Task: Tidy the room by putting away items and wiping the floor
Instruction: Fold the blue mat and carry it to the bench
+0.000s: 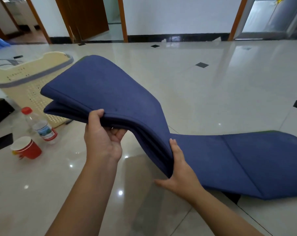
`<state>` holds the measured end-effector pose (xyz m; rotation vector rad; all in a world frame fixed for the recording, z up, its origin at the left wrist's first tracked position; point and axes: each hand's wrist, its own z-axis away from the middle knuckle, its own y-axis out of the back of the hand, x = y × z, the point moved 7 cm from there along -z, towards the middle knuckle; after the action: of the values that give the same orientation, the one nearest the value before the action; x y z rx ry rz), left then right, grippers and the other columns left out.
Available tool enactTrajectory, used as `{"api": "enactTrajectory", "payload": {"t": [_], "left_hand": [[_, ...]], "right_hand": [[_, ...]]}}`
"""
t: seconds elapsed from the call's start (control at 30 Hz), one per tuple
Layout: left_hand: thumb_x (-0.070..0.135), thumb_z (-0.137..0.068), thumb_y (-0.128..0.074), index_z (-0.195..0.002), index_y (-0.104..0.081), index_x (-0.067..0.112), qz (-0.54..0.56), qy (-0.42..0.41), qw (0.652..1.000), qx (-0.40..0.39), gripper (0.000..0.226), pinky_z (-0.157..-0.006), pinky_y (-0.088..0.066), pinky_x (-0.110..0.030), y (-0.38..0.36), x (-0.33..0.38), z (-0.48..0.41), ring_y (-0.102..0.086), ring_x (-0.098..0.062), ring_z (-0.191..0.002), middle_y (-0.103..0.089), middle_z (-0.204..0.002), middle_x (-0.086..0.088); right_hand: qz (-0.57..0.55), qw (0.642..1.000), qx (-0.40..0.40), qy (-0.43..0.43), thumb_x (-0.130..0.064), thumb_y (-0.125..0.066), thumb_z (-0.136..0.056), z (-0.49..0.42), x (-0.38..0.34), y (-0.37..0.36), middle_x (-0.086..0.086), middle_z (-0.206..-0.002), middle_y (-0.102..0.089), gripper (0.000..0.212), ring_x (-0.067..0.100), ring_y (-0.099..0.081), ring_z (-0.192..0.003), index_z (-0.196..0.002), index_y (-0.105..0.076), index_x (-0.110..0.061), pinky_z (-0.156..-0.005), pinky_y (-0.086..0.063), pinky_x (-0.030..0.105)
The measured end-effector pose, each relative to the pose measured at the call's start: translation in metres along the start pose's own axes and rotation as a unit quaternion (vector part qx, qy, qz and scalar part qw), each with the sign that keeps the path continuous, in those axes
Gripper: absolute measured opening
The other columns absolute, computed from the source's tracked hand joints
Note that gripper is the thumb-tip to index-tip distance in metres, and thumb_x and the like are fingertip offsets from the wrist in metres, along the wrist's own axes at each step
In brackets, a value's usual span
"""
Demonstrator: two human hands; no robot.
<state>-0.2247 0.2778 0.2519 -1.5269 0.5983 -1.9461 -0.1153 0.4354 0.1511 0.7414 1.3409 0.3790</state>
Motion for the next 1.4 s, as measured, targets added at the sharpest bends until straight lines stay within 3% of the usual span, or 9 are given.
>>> {"api": "enactTrajectory", "payload": {"t": [0.33, 0.53, 0.7, 0.8, 0.87, 1.0, 1.1, 1.27, 1.4], "left_hand": [[0.031, -0.09, -0.048, -0.108, -0.053, 0.019, -0.005, -0.043, 0.998, 0.035, 0.022, -0.058, -0.057, -0.026, 0.052, 0.012, -0.015, -0.072, -0.013, -0.071, -0.064, -0.099, -0.004], [0.047, -0.096, -0.033, -0.127, -0.043, 0.014, -0.179, 0.135, 0.973, 0.048, 0.046, -0.067, -0.049, -0.03, 0.11, -0.029, -0.018, -0.067, -0.019, -0.08, -0.064, -0.095, -0.01], [0.067, -0.088, -0.026, -0.093, -0.061, -0.003, -0.561, 0.303, 0.77, 0.018, 0.078, -0.054, -0.037, -0.025, 0.142, -0.036, 0.02, -0.066, -0.019, -0.055, -0.074, -0.077, -0.018], [0.044, -0.086, -0.058, -0.079, -0.06, 0.013, -0.783, -0.027, 0.619, -0.05, 0.032, -0.062, -0.05, -0.029, 0.093, -0.003, 0.021, -0.066, -0.018, -0.062, -0.071, -0.067, -0.003], [0.046, -0.074, -0.069, -0.095, -0.056, 0.02, -0.778, -0.251, 0.567, -0.104, 0.036, -0.082, -0.049, -0.035, 0.037, 0.001, 0.04, -0.063, -0.019, -0.087, -0.066, -0.091, 0.003], [0.063, -0.068, -0.066, -0.147, 0.002, 0.029, -0.843, -0.198, 0.451, -0.215, 0.11, -0.117, -0.012, -0.047, 0.003, -0.062, 0.032, -0.01, -0.024, -0.145, -0.011, -0.156, -0.004], [0.04, -0.076, -0.068, -0.149, -0.009, 0.018, -0.836, -0.208, 0.464, -0.206, 0.096, -0.111, -0.029, -0.045, 0.012, -0.089, 0.021, -0.028, -0.03, -0.141, -0.026, -0.153, -0.012], [0.015, -0.082, -0.058, -0.14, -0.039, 0.023, -0.738, -0.236, 0.612, -0.157, 0.062, -0.089, -0.043, -0.029, 0.013, -0.071, 0.016, -0.061, -0.024, -0.106, -0.064, -0.123, -0.004], [0.009, -0.08, -0.062, -0.13, -0.053, 0.025, -0.646, -0.224, 0.725, -0.081, 0.054, -0.089, -0.043, -0.027, 0.007, -0.052, 0.017, -0.063, -0.021, -0.098, -0.07, -0.108, -0.003]], "right_hand": [[-0.061, 0.976, 0.2, 0.055, 0.012, -0.056, -0.076, -0.025, -0.008, 0.044, -0.004, -0.14, -0.048, 0.064, 0.012, -0.044, -0.129, -0.13, -0.052, -0.021, -0.107, -0.033, 0.02], [-0.017, 0.958, 0.272, 0.086, 0.012, -0.054, -0.075, -0.039, -0.02, 0.065, -0.002, -0.127, -0.057, 0.051, 0.019, -0.053, -0.115, -0.117, -0.061, -0.015, -0.096, -0.041, 0.025], [0.015, 0.959, 0.27, 0.081, 0.017, -0.049, -0.068, -0.039, -0.016, 0.065, 0.002, -0.119, -0.059, 0.052, 0.026, -0.054, -0.109, -0.109, -0.064, -0.012, -0.085, -0.04, 0.024], [0.04, 0.956, 0.271, 0.103, 0.018, -0.047, -0.066, -0.036, -0.021, 0.065, 0.002, -0.119, -0.059, 0.054, 0.025, -0.054, -0.108, -0.108, -0.064, -0.011, -0.081, -0.041, 0.023], [0.054, 0.955, 0.267, 0.119, 0.017, -0.05, -0.067, -0.035, -0.026, 0.062, 0.002, -0.119, -0.06, 0.053, 0.024, -0.054, -0.107, -0.108, -0.065, -0.012, -0.081, -0.041, 0.022], [0.066, 0.95, 0.27, 0.145, 0.016, -0.056, -0.067, -0.028, -0.03, 0.061, 0.004, -0.117, -0.062, 0.05, 0.024, -0.057, -0.105, -0.108, -0.066, -0.011, -0.082, -0.038, 0.016], [0.029, 0.952, 0.267, 0.149, 0.015, -0.058, -0.068, -0.025, -0.027, 0.064, 0.005, -0.121, -0.062, 0.053, 0.024, -0.058, -0.11, -0.114, -0.063, -0.011, -0.09, -0.047, 0.027], [-0.039, 0.983, 0.174, 0.054, -0.005, -0.068, -0.076, -0.02, 0.013, 0.066, 0.0, -0.131, -0.054, 0.064, 0.014, -0.051, -0.118, -0.134, -0.044, -0.017, -0.097, -0.045, 0.03], [-0.011, 0.976, 0.218, 0.007, -0.01, -0.076, -0.073, 0.007, 0.055, 0.087, -0.006, -0.113, -0.059, 0.049, 0.01, -0.056, -0.107, -0.119, -0.059, -0.012, -0.096, -0.047, 0.027]]}}
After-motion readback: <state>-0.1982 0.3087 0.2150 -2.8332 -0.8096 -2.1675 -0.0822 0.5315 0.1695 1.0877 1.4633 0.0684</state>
